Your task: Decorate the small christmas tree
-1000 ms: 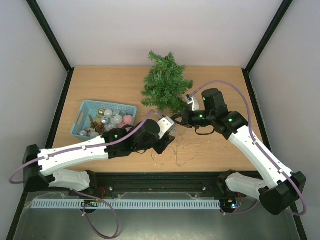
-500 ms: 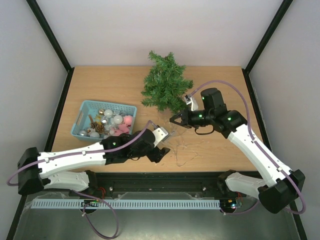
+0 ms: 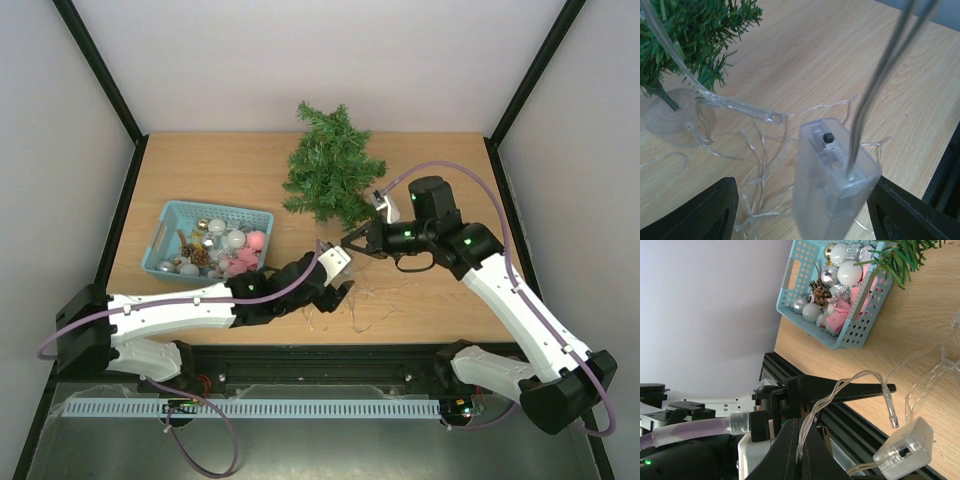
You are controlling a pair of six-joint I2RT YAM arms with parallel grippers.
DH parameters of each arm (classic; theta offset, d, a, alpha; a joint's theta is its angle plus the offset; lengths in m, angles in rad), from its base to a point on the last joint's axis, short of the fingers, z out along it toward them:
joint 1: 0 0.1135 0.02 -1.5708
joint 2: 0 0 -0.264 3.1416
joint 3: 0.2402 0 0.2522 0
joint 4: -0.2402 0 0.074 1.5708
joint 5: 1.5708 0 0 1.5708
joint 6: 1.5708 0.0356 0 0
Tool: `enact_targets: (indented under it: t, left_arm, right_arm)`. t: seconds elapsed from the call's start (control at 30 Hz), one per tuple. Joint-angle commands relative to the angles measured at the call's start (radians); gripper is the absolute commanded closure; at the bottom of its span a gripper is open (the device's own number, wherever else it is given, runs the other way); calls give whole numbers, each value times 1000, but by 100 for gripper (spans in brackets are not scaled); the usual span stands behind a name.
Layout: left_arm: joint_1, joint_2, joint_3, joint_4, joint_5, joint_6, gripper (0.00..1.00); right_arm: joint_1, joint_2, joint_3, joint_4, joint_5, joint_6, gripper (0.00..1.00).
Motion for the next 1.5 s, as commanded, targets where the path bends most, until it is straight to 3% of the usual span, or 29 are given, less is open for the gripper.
enact_targets:
  t: [0.0, 0.13, 0.27, 0.63, 0.7, 0.8, 1.03, 1.27, 1.47]
  left_arm:
    - [-8, 29, -3, 107, -21, 32, 31]
    - [-8, 56, 9, 106, 12, 29, 55]
    - [-16, 44, 13, 76, 29, 10, 71]
    - [-28, -84, 15, 0, 33, -9, 85]
    - [-28, -99, -2, 19, 39, -2, 82]
    - [-28, -98, -26, 40, 53, 12, 68]
    - [-28, -87, -93, 167, 84, 41, 62]
    - [-28, -28, -88, 214, 72, 48, 23]
    - [-28, -2, -79, 254, 80, 54, 20]
  right_arm:
    - [-1, -29, 37, -56, -38, -14, 99]
    - [-1, -36, 34, -59, -31, -15, 99]
    - [-1, -38, 23, -52, -31, -16, 99]
    - [-1, -35, 5, -21, -40, -9, 99]
    - [-1, -36, 8, -23, -42, -10, 99]
    - [-2, -39, 18, -31, -46, -11, 99]
    - [-2, -53, 28, -43, -67, -5, 99]
    - [-2, -65, 45, -70, -67, -6, 99]
    - [-3, -70, 50, -76, -68, -1, 99]
